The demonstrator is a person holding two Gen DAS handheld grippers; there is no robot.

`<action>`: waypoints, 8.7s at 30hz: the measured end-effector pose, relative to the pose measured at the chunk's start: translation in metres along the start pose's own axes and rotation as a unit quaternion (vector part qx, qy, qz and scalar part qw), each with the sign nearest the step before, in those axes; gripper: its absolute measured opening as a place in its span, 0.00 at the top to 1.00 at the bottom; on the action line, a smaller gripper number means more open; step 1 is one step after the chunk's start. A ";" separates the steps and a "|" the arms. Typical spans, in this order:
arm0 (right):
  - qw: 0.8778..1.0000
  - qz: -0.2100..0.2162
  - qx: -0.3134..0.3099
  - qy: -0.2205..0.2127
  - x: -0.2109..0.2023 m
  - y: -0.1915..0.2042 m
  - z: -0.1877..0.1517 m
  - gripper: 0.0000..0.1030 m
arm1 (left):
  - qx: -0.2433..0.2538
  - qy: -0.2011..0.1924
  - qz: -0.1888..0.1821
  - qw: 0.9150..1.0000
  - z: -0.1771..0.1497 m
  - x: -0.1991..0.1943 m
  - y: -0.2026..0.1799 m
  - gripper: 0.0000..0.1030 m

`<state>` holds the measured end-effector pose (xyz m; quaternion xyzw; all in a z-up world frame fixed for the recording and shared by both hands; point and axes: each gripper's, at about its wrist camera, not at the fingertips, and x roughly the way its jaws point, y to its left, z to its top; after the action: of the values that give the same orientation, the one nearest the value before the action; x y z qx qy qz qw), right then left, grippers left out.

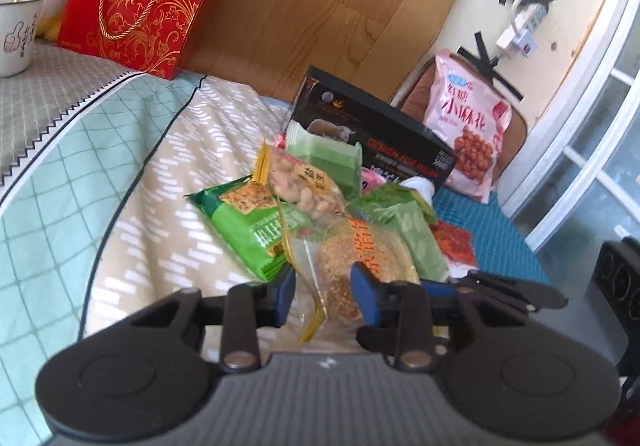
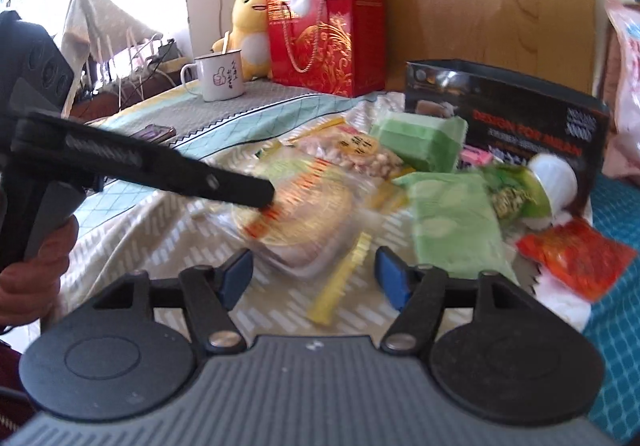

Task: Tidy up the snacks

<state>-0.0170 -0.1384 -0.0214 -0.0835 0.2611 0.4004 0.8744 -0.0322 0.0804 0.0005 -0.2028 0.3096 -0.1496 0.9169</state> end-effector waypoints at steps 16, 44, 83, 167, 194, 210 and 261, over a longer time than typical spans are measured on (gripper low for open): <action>0.993 -0.088 0.035 -0.069 -0.056 -0.011 -0.025 0.49 | 0.070 0.007 -0.092 0.993 -0.005 0.024 -0.043 0.71; 0.996 -0.066 0.064 -0.010 -0.041 -0.016 -0.029 0.28 | 0.032 0.019 -0.070 0.997 -0.005 0.031 -0.028 0.44; 0.994 -0.101 0.019 0.029 -0.036 -0.003 -0.033 0.00 | 0.048 0.017 -0.048 0.998 -0.006 0.032 -0.031 0.44; 0.979 -0.084 0.161 -0.092 -0.049 -0.083 0.022 0.52 | 0.108 0.016 -0.044 0.993 0.060 0.012 -0.024 0.35; 0.995 -0.070 0.067 -0.007 0.004 -0.084 0.063 0.74 | 0.029 0.013 -0.020 0.999 0.111 0.070 -0.004 0.50; 0.979 -0.152 0.099 -0.092 -0.007 -0.129 0.084 0.64 | 0.085 -0.021 0.008 0.996 0.153 0.122 -0.046 0.40; 0.996 -0.087 0.035 -0.014 0.002 -0.024 0.022 0.47 | 0.003 0.118 -0.102 0.988 0.050 0.087 -0.018 0.45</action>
<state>0.0102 -0.1449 -0.0048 -0.0695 0.2544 0.3150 0.9117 0.0630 0.0434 0.0011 -0.2109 0.3931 -0.2659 0.8546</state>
